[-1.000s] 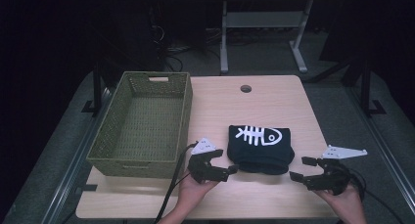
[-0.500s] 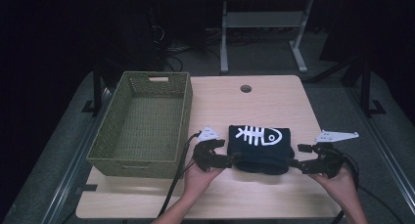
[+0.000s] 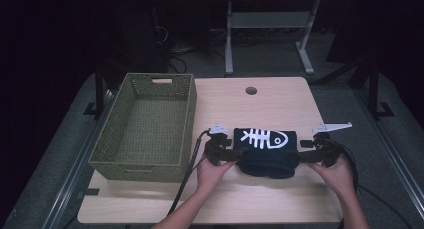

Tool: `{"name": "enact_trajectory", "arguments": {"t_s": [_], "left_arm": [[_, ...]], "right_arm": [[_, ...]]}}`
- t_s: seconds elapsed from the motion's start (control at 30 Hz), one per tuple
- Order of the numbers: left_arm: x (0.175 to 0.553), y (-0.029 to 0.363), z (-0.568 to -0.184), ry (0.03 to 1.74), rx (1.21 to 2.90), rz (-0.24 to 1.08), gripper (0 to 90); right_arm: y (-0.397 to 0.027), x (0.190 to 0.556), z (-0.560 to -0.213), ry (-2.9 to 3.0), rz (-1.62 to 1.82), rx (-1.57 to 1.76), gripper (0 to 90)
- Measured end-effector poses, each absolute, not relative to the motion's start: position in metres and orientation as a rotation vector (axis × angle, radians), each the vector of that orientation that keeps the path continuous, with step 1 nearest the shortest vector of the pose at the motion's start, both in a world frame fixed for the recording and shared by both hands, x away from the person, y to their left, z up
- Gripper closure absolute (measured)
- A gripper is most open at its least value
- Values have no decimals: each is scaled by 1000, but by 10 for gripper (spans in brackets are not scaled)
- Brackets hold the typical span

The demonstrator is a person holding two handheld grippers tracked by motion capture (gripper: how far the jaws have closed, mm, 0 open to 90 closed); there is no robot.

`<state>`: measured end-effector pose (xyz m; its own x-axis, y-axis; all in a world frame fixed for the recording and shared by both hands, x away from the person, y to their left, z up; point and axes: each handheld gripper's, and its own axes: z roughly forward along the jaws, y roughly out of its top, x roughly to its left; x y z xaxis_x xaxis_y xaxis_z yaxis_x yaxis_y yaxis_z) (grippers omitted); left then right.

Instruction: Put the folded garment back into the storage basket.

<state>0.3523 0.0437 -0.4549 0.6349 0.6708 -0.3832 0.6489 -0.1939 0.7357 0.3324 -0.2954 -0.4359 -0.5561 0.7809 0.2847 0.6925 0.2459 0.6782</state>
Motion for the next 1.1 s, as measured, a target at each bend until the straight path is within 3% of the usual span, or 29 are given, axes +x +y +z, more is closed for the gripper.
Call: {"name": "enact_trajectory", "arguments": {"t_s": [0.27,0.67,1.1], "left_arm": [[360,39,-466,1078,1955,3,247],[365,38,-473,1087,1956,-95,405],[365,38,-477,1094,1909,-158,549]], "right_arm": [[-290,343,-452,2402,1142,1488,273],[-293,336,-463,2337,1140,1552,431],[-286,322,-469,2295,1219,1562,684]]}}
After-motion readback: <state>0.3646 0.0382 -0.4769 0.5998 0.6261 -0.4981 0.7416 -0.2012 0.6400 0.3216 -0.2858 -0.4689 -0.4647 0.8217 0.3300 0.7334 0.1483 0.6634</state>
